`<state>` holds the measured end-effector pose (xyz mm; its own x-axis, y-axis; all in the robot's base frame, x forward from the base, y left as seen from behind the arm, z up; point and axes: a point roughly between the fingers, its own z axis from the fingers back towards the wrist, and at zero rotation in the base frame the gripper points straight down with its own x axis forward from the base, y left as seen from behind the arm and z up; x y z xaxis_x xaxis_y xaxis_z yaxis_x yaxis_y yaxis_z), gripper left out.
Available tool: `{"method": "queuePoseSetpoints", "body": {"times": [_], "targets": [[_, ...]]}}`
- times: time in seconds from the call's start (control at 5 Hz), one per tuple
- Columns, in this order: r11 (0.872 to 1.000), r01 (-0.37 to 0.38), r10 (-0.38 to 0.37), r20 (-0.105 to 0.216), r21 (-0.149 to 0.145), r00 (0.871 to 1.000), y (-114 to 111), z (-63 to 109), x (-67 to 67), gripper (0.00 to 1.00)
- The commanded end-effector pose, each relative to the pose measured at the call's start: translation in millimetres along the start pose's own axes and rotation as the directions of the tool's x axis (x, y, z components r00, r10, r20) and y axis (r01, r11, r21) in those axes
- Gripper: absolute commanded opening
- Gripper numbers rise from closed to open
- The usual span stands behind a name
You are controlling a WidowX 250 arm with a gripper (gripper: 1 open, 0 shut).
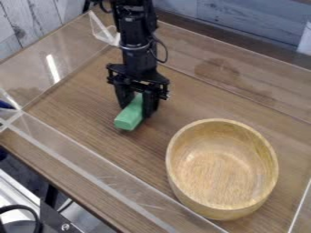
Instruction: Remove the green block from inside the brown bowl and put it on the table
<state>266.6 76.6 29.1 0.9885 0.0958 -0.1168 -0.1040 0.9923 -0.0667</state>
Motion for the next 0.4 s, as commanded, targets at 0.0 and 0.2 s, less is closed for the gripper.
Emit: {"method": "queuePoseSetpoints", "body": {"times": [0.0, 0.2], "targets": [[1.000, 0.003, -0.003, 0.055, 0.011, 0.998, 1.7, 13.7, 11.6, 0.00], [1.000, 0.001, -0.002, 0.054, 0.010, 0.999, 2.1, 13.2, 12.2, 0.00]]}}
